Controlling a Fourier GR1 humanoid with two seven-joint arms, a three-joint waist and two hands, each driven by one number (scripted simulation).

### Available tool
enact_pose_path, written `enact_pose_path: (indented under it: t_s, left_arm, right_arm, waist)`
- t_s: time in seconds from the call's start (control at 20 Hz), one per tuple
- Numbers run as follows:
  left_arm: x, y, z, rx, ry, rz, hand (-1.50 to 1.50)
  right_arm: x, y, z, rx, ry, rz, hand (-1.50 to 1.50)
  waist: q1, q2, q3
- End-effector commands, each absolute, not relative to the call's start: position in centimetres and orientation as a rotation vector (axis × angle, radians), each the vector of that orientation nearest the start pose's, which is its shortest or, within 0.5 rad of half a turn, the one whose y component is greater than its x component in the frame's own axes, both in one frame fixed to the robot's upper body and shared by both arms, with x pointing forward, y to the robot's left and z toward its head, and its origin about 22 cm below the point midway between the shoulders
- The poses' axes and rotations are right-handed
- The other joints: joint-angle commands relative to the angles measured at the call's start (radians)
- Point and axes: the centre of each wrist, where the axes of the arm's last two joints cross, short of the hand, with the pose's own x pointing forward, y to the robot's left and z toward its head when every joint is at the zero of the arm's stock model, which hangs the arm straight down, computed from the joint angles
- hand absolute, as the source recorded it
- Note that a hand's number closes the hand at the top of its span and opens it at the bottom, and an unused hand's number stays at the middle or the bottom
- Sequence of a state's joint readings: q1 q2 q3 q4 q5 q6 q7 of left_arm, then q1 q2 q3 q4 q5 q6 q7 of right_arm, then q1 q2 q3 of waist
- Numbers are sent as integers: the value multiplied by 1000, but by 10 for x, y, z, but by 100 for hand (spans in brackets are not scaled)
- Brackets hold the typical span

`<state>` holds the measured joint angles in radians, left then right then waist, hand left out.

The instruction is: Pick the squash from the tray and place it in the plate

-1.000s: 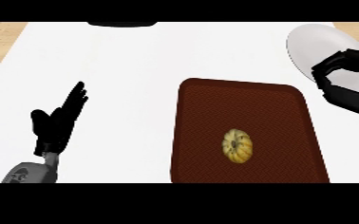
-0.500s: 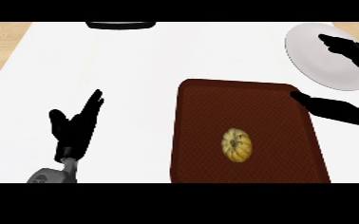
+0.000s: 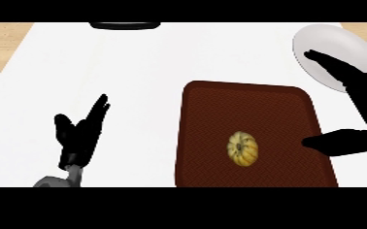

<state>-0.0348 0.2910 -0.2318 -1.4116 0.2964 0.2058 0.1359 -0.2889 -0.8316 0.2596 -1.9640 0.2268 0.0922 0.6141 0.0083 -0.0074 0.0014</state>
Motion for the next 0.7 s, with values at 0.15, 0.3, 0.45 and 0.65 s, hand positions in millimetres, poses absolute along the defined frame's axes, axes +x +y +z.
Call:
enact_pose_path:
  t_s: [0.15,0.3,0.45,0.65]
  left_arm:
    - [233,244,-36,5,-1181,-22,0]
    - [244,234,-43,3,-1184,-16,0]
    - [238,236,-35,-16,-1194,-25,0]
    - [236,239,-39,-2,-1178,-12,0]
  right_arm:
    - [244,-204,207,-865,-1124,1156,-150]
    - [258,-190,201,-850,-1048,1182,-150]
    - [235,-167,190,-838,-1044,1204,-150]
    - [243,-141,161,-888,-995,1208,-150]
  waist:
    - [20,8,-5]
    - [9,11,-4]
    - [-2,6,-3]
    - [0,7,-3]
